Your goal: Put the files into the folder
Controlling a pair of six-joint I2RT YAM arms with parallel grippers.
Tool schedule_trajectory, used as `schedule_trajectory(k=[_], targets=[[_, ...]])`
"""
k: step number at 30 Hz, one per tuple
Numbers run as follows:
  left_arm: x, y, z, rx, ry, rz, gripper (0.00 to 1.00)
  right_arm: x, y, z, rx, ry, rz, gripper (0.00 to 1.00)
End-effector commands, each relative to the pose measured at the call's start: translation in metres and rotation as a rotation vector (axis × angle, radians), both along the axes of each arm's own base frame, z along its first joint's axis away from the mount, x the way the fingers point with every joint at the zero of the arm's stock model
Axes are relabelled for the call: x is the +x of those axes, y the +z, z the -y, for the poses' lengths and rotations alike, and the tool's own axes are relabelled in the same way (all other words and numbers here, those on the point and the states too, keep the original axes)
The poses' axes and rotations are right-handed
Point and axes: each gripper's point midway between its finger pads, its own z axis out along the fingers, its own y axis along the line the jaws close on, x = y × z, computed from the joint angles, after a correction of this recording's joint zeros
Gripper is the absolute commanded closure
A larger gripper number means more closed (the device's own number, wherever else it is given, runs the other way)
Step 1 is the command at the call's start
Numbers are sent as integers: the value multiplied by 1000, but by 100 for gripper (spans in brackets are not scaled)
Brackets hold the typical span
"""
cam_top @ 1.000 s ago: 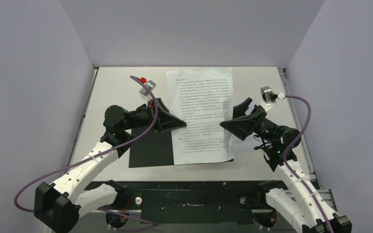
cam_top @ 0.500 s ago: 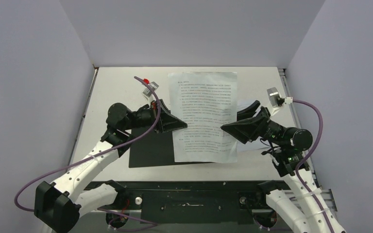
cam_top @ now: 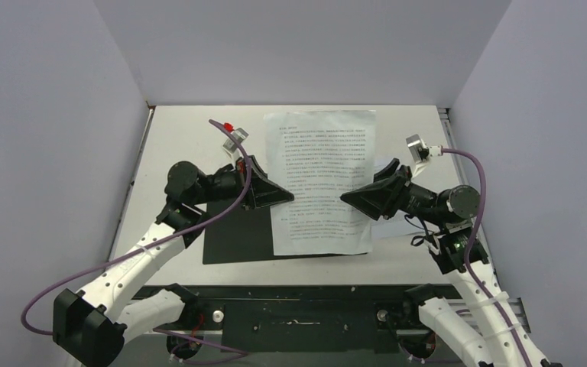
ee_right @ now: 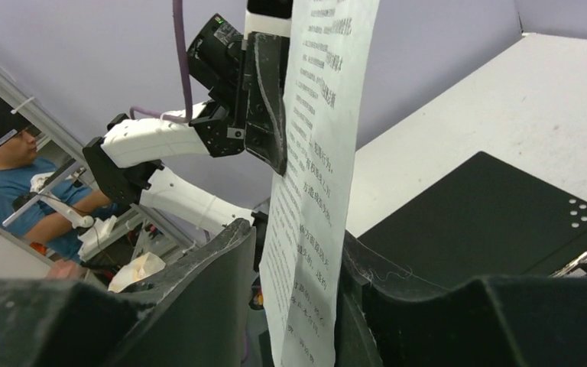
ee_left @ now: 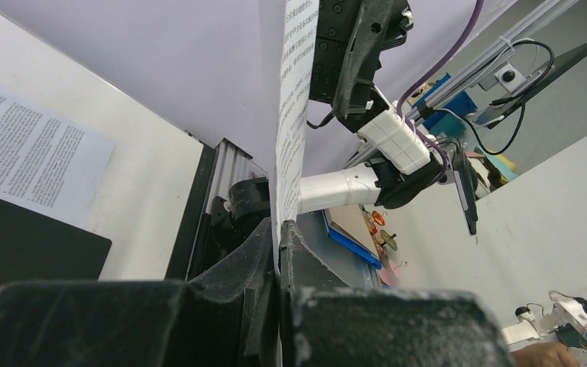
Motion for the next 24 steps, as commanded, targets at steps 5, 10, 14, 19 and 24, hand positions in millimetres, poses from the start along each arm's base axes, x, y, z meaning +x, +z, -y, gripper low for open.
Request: schedule_trajectory(k=[5, 10, 14, 19, 24], targets=[[-8, 31, -4, -45, -10, 99, 100, 1, 9, -4, -13, 0, 49, 78], [-8, 26, -4, -34, -9, 92, 100, 4, 8, -2, -36, -29, 52, 95], [-2, 20, -4, -11, 22, 77, 95, 12, 2, -1, -62, -64, 30, 95], [14, 6, -8, 48, 118, 39, 54, 22, -3, 0, -87, -98, 7, 95], [53, -31, -29, 236, 412, -45, 37, 46, -31, 0, -185, -162, -98, 95]])
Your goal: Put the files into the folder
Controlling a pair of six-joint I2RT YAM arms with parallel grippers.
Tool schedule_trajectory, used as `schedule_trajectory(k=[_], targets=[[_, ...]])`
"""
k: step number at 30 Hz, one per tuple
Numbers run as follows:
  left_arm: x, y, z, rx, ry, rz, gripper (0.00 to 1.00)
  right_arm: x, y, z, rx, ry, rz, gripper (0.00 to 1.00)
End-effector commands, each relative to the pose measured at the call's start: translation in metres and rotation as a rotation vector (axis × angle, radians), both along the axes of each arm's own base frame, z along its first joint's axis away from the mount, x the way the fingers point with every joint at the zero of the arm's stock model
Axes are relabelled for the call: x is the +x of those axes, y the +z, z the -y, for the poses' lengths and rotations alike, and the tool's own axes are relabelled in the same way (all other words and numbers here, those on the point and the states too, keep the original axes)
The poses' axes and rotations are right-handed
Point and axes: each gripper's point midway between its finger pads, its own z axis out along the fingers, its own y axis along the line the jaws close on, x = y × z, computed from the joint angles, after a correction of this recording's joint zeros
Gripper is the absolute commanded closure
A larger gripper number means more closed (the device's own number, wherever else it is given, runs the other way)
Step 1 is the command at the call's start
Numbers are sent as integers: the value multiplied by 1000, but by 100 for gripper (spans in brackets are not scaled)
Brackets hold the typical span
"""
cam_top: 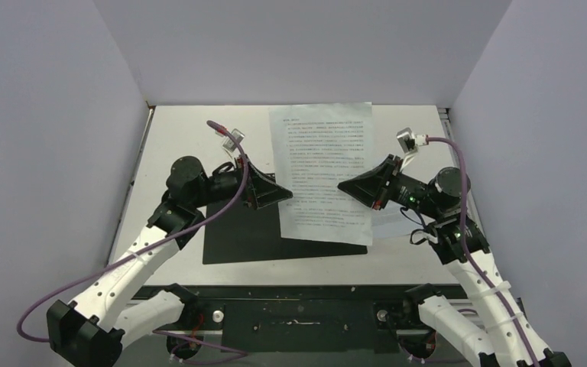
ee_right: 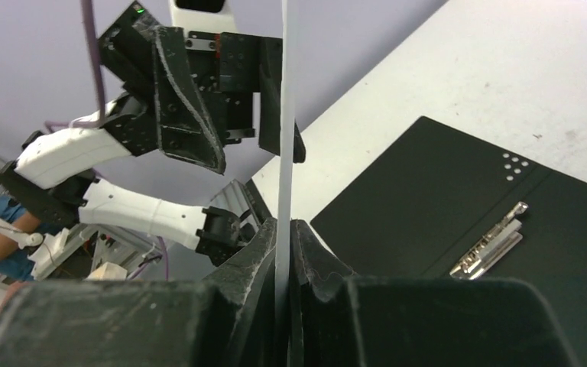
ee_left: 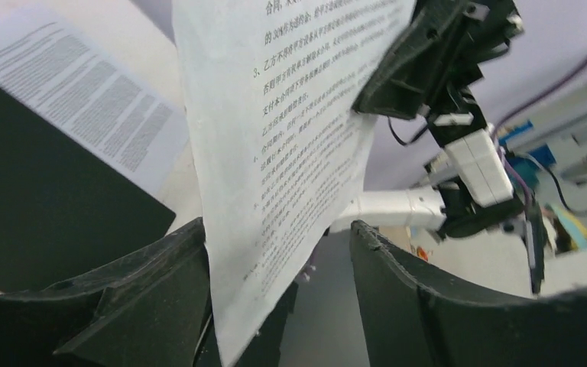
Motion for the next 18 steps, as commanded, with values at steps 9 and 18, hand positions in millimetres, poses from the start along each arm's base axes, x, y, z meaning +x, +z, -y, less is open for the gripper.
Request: schedule_trajectory(k=[9, 18], targets=[[60, -72, -70, 378, 580, -118, 30, 53, -63, 8, -218, -165, -152, 95], [66, -125, -80, 461, 647, -234, 18, 76, -115, 13, -301, -241, -297, 95]])
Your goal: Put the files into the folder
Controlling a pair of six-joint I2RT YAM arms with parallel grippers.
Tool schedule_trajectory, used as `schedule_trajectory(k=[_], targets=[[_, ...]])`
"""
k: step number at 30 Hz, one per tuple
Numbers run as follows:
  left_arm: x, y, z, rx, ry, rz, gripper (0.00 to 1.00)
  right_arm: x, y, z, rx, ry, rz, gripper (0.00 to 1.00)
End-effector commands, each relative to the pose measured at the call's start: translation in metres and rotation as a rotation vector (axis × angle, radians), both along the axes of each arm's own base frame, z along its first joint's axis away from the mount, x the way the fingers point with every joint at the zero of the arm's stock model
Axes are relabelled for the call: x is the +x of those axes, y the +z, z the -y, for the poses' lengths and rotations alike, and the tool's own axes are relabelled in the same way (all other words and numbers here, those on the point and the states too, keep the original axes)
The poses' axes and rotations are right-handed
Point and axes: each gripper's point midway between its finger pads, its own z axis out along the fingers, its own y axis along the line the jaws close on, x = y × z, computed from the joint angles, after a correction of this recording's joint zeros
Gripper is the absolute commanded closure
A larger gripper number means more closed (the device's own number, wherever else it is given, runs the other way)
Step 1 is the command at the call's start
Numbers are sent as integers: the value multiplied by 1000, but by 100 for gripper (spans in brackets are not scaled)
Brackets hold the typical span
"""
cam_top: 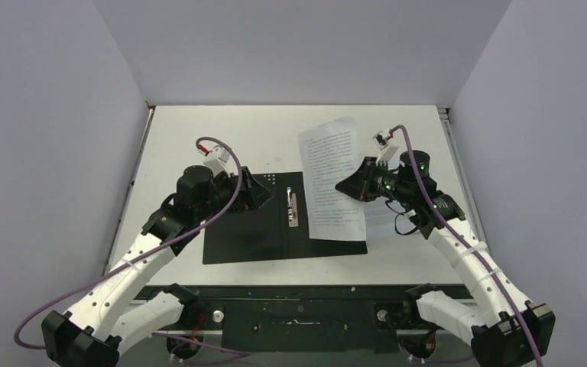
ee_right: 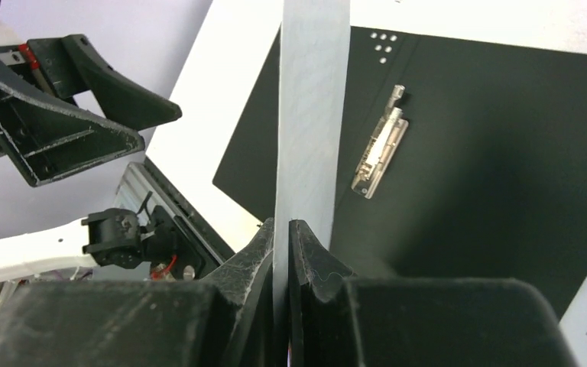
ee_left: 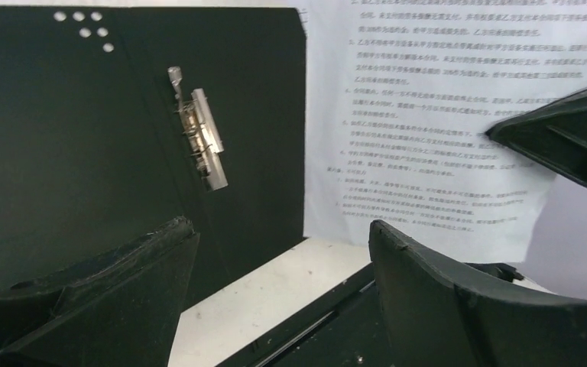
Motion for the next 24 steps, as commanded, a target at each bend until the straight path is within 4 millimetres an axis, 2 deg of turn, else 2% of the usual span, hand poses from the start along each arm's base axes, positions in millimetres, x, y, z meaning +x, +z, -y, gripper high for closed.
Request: schedule_trajectory(k=[1, 5, 8, 18, 24], targets=[[8, -24, -10, 41, 75, -41, 14, 13, -11, 3, -36, -47, -2, 95], [9, -51, -11, 47, 103, -108, 13, 19, -32, 2, -38, -65, -57, 95], [11, -64, -11, 52, 119, -134, 10, 23, -47, -1, -25, -74, -96, 95], [18, -88, -21, 89, 201, -160, 10, 34, -87, -11, 47, -59, -207, 95], [20, -99, -21, 104, 199, -172, 10, 41, -98, -9, 83, -63, -230, 95]])
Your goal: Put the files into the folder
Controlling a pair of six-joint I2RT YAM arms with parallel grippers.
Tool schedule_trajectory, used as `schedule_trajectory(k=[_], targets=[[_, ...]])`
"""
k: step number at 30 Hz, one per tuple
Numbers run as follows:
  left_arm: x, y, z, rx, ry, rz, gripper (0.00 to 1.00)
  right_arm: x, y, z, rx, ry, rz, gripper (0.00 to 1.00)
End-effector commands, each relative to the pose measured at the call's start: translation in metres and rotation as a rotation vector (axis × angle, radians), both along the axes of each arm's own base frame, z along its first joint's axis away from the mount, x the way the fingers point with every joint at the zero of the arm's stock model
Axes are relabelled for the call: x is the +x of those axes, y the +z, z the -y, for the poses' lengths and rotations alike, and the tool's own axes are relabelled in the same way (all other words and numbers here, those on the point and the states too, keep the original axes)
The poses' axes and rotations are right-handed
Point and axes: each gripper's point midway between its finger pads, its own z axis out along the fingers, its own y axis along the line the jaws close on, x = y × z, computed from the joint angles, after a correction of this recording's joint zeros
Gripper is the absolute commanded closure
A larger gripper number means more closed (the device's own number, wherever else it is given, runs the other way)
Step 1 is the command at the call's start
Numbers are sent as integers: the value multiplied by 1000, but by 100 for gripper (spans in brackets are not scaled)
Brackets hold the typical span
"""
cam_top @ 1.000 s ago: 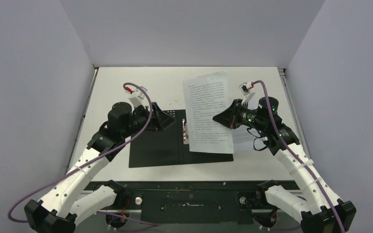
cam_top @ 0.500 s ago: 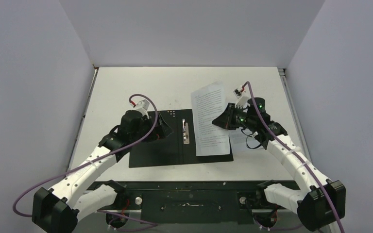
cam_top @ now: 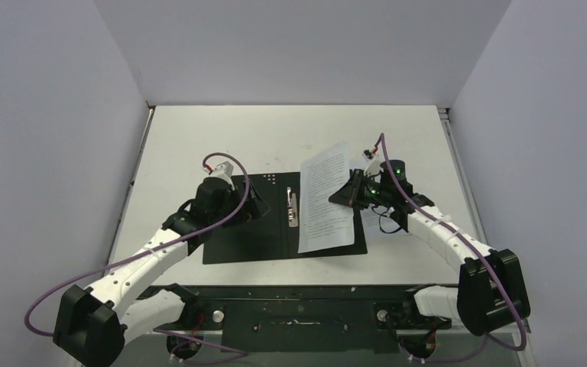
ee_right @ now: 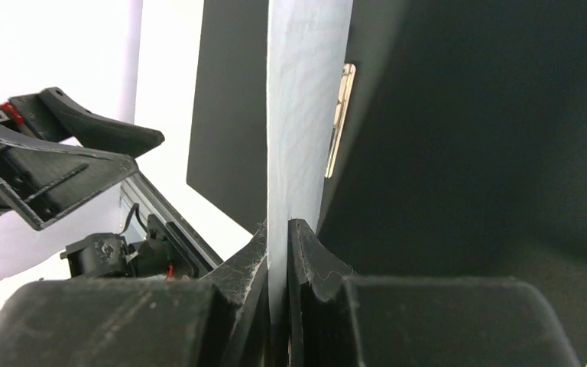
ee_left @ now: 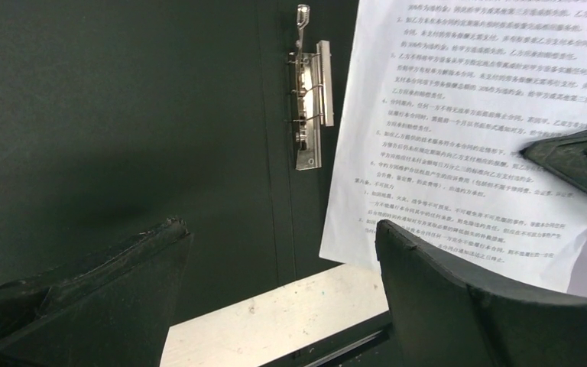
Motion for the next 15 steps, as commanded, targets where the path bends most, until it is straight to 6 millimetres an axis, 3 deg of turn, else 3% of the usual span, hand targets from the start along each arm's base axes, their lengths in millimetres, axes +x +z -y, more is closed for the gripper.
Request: schedule_trajectory(k=[1, 15], targets=[[11, 5, 2, -16, 17, 48, 10, 13, 13, -4, 72, 4, 72, 95], [11, 2, 5, -22, 1, 50, 10, 18, -6, -8, 69, 34, 51, 95]])
